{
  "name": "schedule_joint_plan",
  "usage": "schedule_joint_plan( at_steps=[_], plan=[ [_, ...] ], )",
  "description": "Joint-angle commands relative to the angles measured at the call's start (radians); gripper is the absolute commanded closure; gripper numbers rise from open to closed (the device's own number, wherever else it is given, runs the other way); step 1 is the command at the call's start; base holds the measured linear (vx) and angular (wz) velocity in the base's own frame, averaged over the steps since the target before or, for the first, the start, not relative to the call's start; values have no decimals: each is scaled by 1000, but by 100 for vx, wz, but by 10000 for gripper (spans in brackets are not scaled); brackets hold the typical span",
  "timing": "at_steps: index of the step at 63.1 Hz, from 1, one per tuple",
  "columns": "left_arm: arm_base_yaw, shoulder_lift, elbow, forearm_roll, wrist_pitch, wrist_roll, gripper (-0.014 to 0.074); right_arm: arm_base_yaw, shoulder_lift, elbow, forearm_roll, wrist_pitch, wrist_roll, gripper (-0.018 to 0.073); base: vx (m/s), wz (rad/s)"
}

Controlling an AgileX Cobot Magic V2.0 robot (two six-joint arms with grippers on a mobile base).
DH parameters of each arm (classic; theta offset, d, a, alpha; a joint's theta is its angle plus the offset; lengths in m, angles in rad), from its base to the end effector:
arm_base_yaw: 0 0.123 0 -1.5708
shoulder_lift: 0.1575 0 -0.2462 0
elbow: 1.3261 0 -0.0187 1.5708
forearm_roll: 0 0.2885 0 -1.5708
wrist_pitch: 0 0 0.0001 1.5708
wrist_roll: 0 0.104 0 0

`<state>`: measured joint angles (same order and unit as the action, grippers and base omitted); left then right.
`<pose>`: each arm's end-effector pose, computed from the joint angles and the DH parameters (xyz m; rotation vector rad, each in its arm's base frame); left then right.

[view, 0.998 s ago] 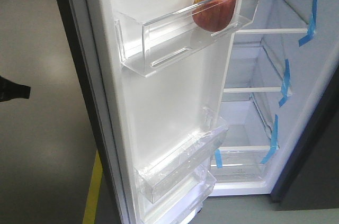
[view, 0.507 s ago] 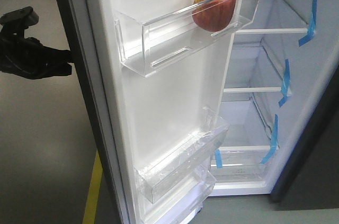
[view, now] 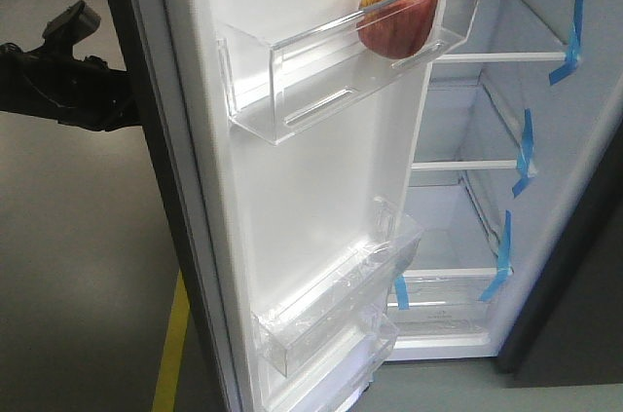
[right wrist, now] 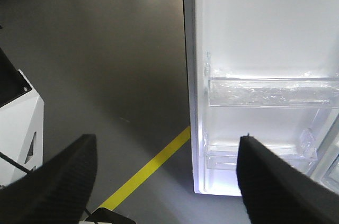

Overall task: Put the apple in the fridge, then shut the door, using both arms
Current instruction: 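Reach the left gripper to the outer edge of the refrigerator door, then push the refrigerator door shut with the left gripper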

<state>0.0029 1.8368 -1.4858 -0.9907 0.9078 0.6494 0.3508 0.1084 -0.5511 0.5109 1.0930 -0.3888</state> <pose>0.4348 -0.0674 0.2302 0.1922 2.3479 -0.9202 0.0632 0.0712 0.3042 -0.7649 1.9286 0.5966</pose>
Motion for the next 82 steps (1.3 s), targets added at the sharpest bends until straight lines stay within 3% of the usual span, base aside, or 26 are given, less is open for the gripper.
schedule_joint_plan(
  at_steps=[1,10,36,71,82],
  plan=[
    [-3,-54,-34,-85,68,42,603,0,14,-21,26,-53,-6,36,0,0],
    [-17,-83,-8,-86,71,44,603,0,14,-21,26,-53,-6,36,0,0],
    [-162,-112,9,-86,51,51,603,0,14,-21,26,-53,-6,36,0,0],
    [-440,-109,9,-88,-77,51,603,0,14,-21,26,-53,-6,36,0,0],
    [-541,-100,9,-136,-168,51,603,0,14,-21,26,-53,-6,36,0,0]
  ],
)
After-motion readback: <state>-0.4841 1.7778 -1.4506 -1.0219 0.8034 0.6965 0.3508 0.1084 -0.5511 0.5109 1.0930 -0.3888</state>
